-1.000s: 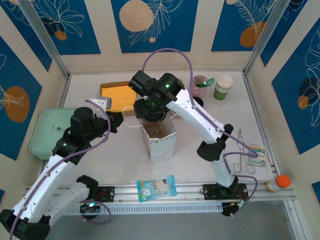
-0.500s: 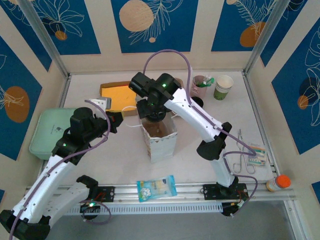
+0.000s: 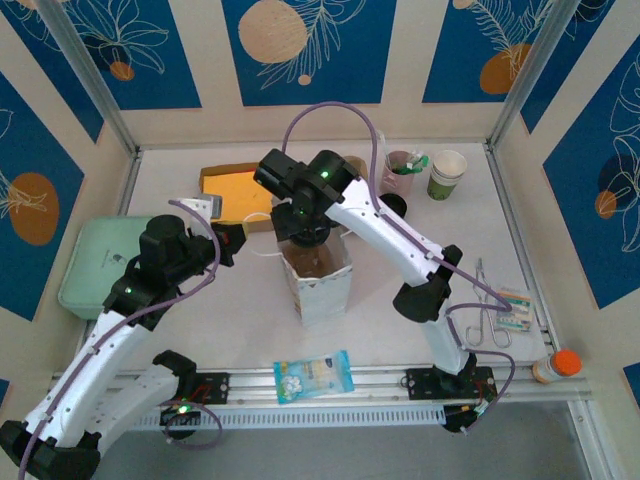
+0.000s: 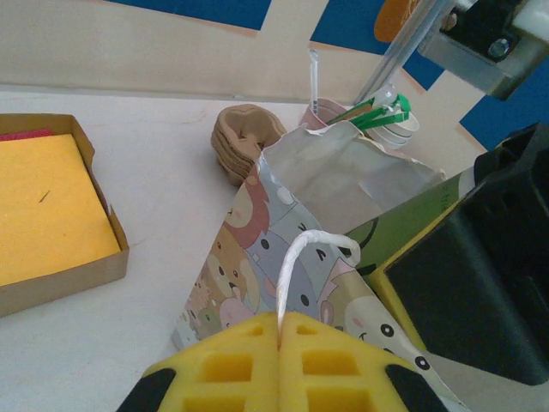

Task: Pack the takeout coffee

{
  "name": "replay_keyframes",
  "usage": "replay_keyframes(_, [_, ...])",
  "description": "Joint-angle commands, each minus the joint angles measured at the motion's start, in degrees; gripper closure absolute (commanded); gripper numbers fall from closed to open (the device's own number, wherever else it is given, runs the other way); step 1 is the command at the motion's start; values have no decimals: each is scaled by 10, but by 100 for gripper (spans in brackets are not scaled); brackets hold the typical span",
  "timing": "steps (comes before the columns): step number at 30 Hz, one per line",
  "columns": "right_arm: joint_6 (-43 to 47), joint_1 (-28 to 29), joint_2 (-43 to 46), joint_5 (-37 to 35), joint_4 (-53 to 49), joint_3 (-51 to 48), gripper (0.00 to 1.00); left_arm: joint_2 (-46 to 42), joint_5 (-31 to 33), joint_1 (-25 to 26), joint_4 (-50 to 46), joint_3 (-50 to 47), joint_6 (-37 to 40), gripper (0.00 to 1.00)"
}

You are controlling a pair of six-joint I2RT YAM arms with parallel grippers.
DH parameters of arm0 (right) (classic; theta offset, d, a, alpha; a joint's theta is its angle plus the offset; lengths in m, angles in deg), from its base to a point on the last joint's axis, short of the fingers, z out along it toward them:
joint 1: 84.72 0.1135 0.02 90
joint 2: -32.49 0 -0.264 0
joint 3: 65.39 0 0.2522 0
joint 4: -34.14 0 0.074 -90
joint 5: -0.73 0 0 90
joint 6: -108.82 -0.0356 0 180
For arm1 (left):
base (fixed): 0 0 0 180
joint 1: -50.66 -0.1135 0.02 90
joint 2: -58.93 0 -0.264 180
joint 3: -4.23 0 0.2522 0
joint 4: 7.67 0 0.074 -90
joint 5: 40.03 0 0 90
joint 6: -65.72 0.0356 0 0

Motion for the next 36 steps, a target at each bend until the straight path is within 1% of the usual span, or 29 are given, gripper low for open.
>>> replay_keyframes(1, [-13, -7, 12, -6, -86, -29, 53, -12, 0, 4, 0, 5, 2, 100])
replay_keyframes(6, [-17, -22, 34, -27, -87, -62, 53, -20, 13, 4, -8, 7, 9, 100])
replay_keyframes(12, [-11, -22, 37, -30, -86, -50, 54, -19, 17, 4, -7, 11, 11, 100])
replay_keyframes(16, [-8, -4, 13, -9, -86, -24, 55, -14, 11, 4, -2, 12, 8, 100])
replay_keyframes(20, [-2, 14, -4, 36, -60, -22, 55, -10, 8, 4, 0, 12, 6, 100])
replay_keyframes(22, [-2, 15, -7, 46, -49, -32, 55, -10, 6, 4, 1, 12, 4, 100])
replay_keyframes(26, [-15, 6, -9, 28, -58, -49, 55, -12, 6, 4, -1, 13, 4, 100])
replay_keyframes(31, [-31, -13, 17, 12, -54, -107, 55, -17, 6, 4, 3, 12, 2, 100])
replay_keyframes(36, [-35, -18, 45, 24, -29, -156, 55, -18, 2, 4, 6, 11, 0, 100])
